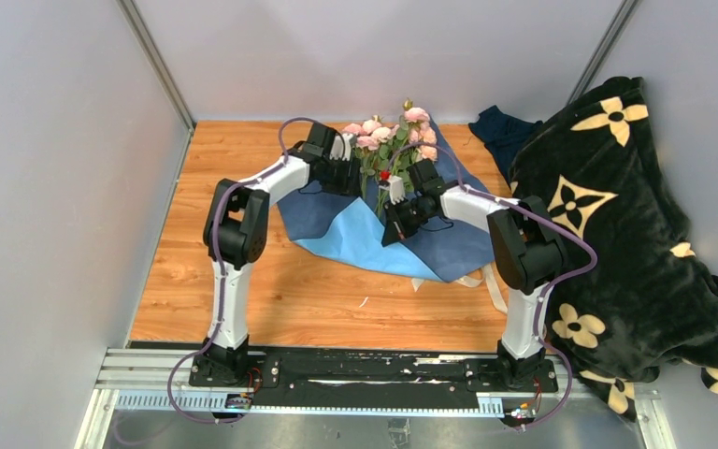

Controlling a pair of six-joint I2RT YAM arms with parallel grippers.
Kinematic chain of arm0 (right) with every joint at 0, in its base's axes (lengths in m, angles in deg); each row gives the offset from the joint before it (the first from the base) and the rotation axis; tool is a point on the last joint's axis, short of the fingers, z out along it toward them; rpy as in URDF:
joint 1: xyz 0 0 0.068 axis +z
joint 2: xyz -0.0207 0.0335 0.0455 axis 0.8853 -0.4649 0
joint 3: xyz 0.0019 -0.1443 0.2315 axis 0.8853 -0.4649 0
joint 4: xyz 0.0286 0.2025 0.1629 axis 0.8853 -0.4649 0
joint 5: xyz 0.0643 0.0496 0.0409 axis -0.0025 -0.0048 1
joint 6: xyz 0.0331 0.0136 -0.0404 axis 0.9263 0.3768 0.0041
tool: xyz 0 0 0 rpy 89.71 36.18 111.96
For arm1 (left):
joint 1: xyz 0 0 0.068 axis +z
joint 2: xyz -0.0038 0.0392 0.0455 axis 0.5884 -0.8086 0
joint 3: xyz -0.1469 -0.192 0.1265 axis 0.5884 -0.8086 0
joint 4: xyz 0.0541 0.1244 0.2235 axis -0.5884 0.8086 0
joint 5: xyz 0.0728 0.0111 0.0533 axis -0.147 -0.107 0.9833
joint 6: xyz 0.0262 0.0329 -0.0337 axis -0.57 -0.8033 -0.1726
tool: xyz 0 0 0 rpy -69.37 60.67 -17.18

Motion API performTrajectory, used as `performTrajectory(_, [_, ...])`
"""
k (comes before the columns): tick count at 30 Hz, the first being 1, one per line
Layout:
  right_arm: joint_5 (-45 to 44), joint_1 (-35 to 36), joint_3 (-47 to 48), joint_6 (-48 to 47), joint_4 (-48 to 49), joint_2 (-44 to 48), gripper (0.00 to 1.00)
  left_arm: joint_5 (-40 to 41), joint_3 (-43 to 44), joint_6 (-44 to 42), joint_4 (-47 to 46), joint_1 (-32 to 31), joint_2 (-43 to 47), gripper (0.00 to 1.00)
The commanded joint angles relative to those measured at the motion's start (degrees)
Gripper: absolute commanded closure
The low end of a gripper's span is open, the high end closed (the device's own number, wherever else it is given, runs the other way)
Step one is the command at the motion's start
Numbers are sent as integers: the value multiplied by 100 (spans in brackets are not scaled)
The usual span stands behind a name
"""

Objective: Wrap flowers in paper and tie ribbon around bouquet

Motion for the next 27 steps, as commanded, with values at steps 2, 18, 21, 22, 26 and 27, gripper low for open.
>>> performTrajectory(2, [-605, -230, -173, 403, -74, 60, 100, 113, -557, -1238, 504, 265, 1380, 32])
performTrajectory(18, [-663, -365, -497, 675, 152, 173, 100, 2961, -2834, -4051, 807, 410, 1617, 39])
performTrajectory(21, [-522, -359, -418, 530, 51, 127, 100, 3147, -3390, -4155, 913, 384, 1845, 40])
performTrajectory(22, [-481, -355, -367, 492, -12, 68, 100, 3281, -3635, -4160, 774, 383, 1966, 40])
performTrajectory(26, [-375, -346, -174, 469, -118, -121, 100, 3256, -4369, -4117, 776, 383, 2426, 40])
performTrajectory(27, [-356, -345, -124, 468, -116, -146, 100, 3168, -4548, -4104, 818, 383, 2532, 40])
